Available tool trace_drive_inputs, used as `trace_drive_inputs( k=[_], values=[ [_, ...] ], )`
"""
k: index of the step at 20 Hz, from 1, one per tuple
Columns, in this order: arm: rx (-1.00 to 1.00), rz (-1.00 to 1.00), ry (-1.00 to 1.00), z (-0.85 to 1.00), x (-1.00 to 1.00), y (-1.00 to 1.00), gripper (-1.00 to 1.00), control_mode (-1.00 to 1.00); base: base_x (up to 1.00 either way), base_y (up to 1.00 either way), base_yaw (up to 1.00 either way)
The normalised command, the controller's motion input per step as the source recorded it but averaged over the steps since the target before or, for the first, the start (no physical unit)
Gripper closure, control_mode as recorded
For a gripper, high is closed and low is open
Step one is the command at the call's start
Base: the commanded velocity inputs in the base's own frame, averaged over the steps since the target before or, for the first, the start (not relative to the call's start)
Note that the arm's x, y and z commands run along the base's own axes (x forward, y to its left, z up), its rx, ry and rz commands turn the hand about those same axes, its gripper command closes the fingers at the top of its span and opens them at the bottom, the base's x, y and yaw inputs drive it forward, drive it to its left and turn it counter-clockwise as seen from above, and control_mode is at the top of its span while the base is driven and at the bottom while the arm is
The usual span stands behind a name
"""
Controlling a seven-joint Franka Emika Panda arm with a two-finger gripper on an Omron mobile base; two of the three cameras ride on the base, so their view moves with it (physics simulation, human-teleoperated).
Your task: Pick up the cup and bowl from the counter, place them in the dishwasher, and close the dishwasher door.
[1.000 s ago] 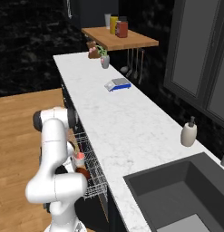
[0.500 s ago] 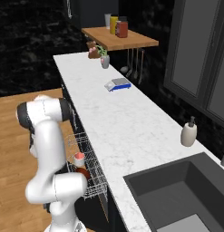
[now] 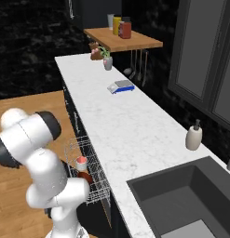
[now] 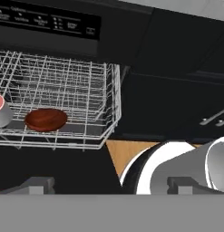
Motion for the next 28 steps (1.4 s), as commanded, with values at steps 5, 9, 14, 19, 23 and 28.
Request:
trace_drive_inputs(
  k=[5,9,14,19,23,28],
  values=[
    [0.0,0.0,0.0,1.0,-0.8,0.52,-1.0,-1.0,0.0,0.0,0.0],
    [0.0,0.0,0.02,0.6,-0.47,0.81,-1.0,-1.0,0.0,0.0,0.0],
    [-0.08,0.0,0.02,-0.35,0.08,0.89,-1.0,-1.0,0.0,0.0,0.0],
    [-0.19,0.0,0.0,-0.67,0.12,1.0,-1.0,-1.0,0.0,0.0,0.0],
    [-0.3,-0.04,0.02,-0.59,0.33,0.99,-1.0,-1.0,0.0,0.0,0.0],
    [-0.27,-0.08,0.03,-0.22,0.06,0.69,-1.0,-1.0,0.0,0.0,0.0]
  ],
)
